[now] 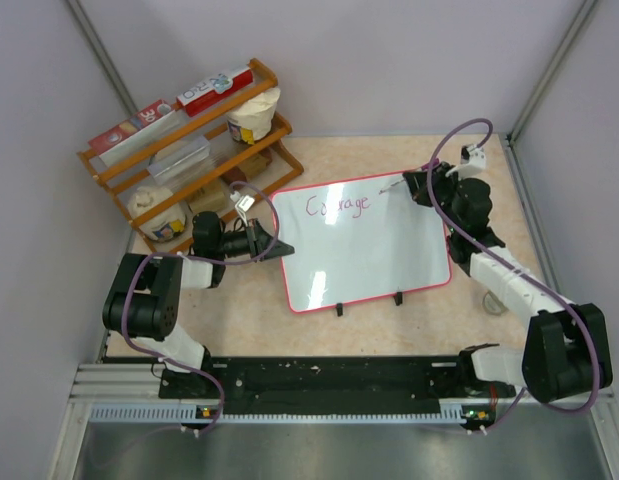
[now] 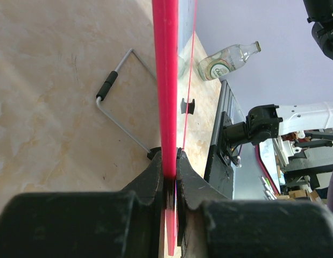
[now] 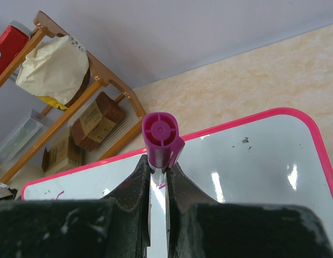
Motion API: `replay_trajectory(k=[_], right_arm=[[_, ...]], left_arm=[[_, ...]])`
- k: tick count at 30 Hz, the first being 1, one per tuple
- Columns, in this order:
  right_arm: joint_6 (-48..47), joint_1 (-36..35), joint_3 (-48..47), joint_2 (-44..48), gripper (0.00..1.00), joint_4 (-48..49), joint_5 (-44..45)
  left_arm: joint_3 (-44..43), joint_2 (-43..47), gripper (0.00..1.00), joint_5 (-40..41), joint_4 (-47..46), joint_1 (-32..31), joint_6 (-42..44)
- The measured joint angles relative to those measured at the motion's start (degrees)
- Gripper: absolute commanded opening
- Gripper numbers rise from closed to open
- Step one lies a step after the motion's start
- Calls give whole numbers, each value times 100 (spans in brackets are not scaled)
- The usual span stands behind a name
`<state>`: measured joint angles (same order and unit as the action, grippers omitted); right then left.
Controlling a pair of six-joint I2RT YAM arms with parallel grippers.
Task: Write a sentence on the whiteboard
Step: Write with the whiteboard marker on the whiteboard.
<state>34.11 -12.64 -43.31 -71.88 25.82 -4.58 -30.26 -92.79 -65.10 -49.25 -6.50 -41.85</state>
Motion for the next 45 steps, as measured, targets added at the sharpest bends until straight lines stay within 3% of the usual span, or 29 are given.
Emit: replay_trajectory(k=[45], right_arm=[[-7, 0, 435, 319, 0, 22, -87]], left_arm=[[0, 0, 0, 2, 4, -2, 0]])
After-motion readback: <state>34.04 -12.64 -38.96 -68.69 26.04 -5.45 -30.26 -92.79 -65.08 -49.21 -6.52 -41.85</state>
